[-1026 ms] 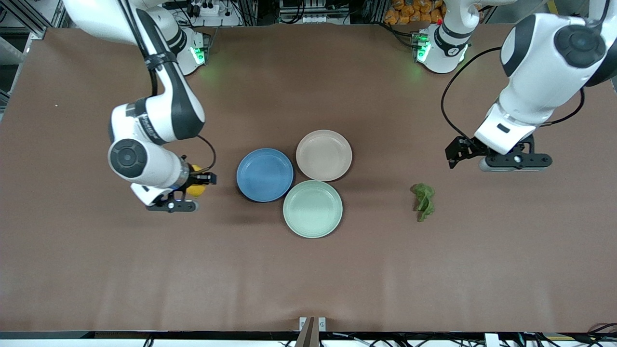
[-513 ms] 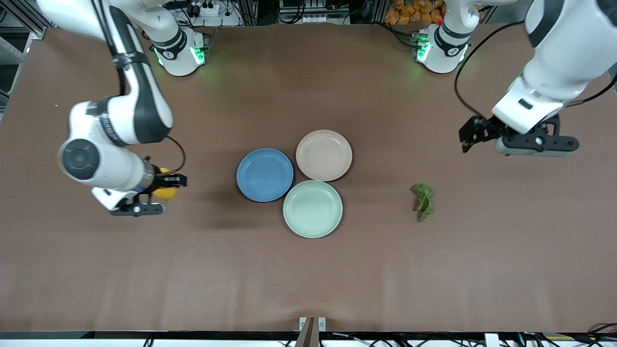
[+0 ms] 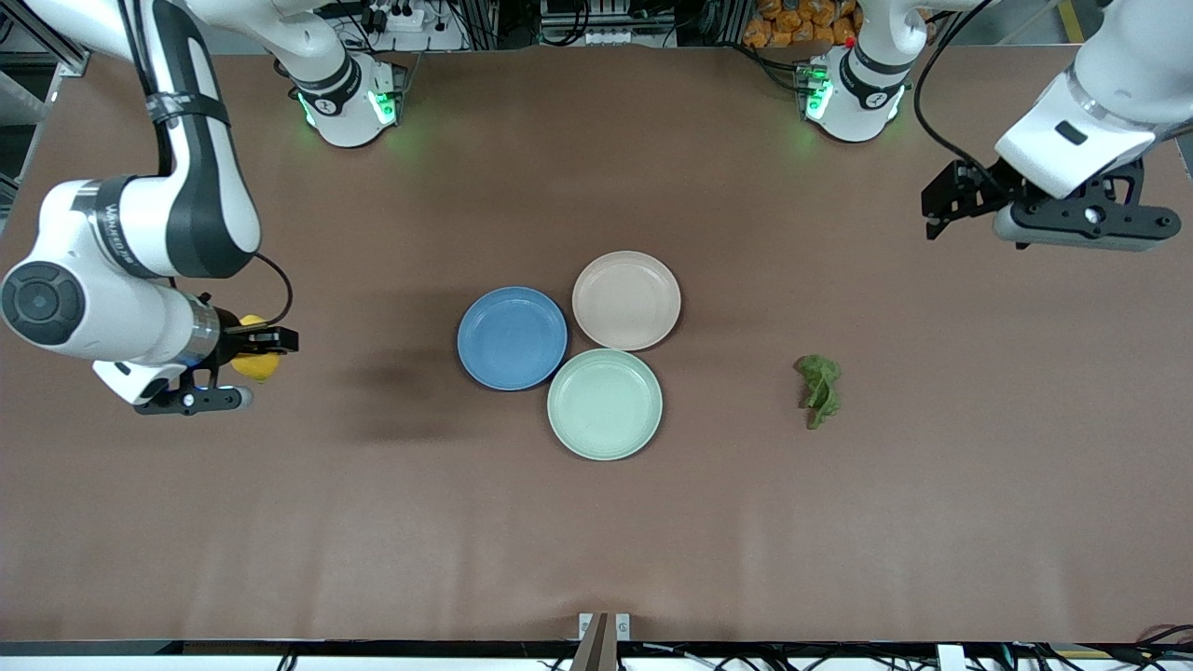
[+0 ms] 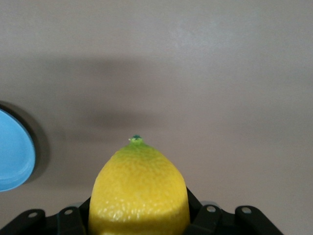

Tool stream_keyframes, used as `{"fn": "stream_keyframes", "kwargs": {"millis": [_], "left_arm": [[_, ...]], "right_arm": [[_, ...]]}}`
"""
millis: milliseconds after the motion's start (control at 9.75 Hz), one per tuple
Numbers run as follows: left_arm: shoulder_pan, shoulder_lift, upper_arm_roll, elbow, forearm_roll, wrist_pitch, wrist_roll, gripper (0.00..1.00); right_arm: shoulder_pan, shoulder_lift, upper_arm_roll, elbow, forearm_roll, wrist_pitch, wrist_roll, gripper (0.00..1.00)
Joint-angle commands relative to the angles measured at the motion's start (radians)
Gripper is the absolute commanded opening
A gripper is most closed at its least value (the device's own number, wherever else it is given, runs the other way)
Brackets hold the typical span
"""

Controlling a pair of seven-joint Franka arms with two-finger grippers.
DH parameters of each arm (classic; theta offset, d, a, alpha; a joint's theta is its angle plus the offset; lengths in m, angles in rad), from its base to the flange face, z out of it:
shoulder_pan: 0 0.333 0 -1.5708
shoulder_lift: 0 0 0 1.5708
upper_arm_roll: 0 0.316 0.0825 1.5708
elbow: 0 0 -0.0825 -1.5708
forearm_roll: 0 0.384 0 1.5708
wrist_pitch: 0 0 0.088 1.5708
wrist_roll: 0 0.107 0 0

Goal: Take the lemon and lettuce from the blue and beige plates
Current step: 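Raise the left gripper away while the right gripper carries the lemon aside, then lower the lemon to the table with the right gripper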

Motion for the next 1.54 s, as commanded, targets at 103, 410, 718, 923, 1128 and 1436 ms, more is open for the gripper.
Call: {"fn": "stream_keyframes", "kwargs": {"millis": [103, 410, 718, 923, 1128, 1436], "left_arm": [[-0.006, 0.003, -0.002, 0.034, -0.03, -0.049, 0.03, 1.0], [-0.007, 0.003, -0.003, 0.036, -0.056, -0.049, 0.032, 1.0], [-0.009, 0.006, -0.002, 0.04, -0.07, -0.049, 0.033, 1.0], [-0.012, 0.006, -0.005, 0.039, -0.067, -0.049, 0.035, 1.0], [-0.012, 0.006, -0.005, 0.04, -0.064, -0.049, 0.035, 1.0], [-0.012, 0.006, -0.005, 0.04, -0.065, -0.049, 0.036, 1.0]], "right_arm": [[-0.101, -0.057, 0.014, -0.049, -0.007, -0.001, -0.118, 0.51], [-0.159, -0.128, 0.046, -0.18, -0.007, 0.085, -0.137, 0.51], [-0.221, -0.178, 0.126, -0.325, -0.007, 0.222, -0.135, 0.5], [-0.247, -0.194, 0.165, -0.428, -0.007, 0.344, -0.135, 0.5], [-0.265, -0.194, 0.185, -0.497, -0.007, 0.428, -0.135, 0.5], [-0.269, -0.18, 0.195, -0.576, -0.007, 0.546, -0.137, 0.5]]}}
